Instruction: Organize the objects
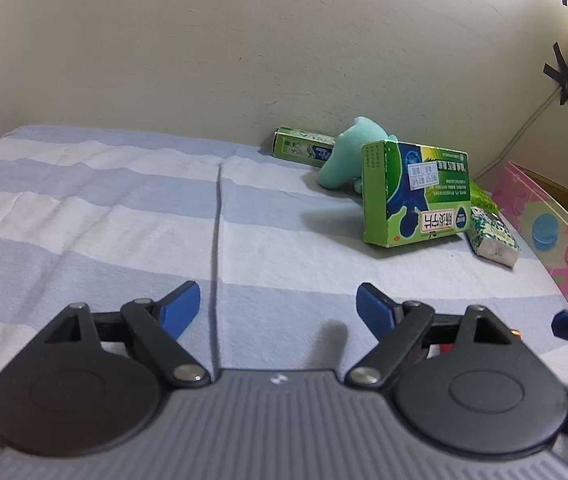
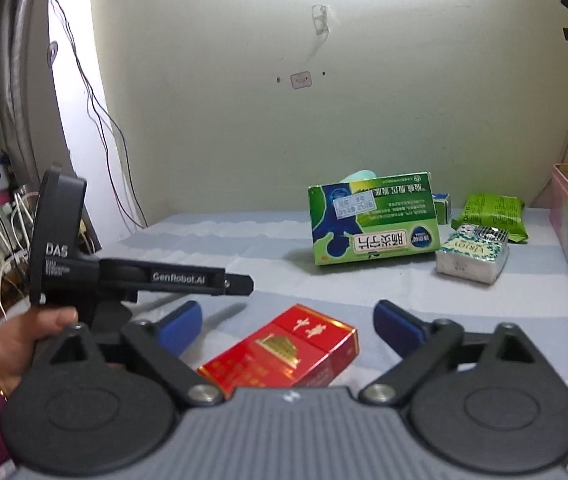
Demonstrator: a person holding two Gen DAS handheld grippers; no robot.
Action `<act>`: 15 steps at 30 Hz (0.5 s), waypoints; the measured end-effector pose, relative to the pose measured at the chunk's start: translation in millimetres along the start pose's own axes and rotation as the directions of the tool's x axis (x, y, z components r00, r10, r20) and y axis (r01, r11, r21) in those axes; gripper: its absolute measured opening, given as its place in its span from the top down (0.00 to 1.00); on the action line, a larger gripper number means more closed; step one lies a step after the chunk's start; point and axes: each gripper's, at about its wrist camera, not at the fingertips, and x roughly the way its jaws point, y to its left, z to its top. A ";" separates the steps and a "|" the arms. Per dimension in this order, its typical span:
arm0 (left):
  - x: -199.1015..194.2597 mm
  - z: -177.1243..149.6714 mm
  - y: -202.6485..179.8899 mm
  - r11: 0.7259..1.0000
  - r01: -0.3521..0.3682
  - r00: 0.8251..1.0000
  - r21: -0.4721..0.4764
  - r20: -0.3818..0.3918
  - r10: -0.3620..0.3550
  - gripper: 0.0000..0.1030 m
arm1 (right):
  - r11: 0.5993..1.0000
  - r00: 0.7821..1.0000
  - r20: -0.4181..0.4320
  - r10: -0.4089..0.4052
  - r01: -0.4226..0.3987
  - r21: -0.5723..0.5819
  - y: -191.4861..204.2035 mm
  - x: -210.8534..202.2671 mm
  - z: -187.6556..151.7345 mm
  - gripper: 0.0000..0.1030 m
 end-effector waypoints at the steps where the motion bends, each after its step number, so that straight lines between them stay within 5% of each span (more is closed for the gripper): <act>1: 0.1 0.1 0.2 1.000 0.001 1.000 0.000 0.000 -0.001 0.15 | 1.000 1.000 -0.018 -0.024 0.024 0.005 2.5 2.5 0.0 0.00; 11: -1.5 -0.4 -1.9 1.000 0.004 1.000 0.000 -0.001 -0.004 0.14 | 1.000 0.976 -0.219 -0.022 0.018 -0.023 22.4 42.8 1.8 0.01; 14: -2.7 -0.5 -1.5 1.000 0.016 1.000 -0.010 0.002 -0.016 0.13 | 0.999 0.979 -0.205 -0.016 0.010 -0.031 18.3 36.6 -2.9 0.21; 15: -3.5 -0.6 -1.4 0.999 0.036 0.999 -0.013 0.003 -0.036 0.13 | 0.999 0.979 -0.202 -0.021 0.014 -0.039 16.4 32.9 -4.4 0.35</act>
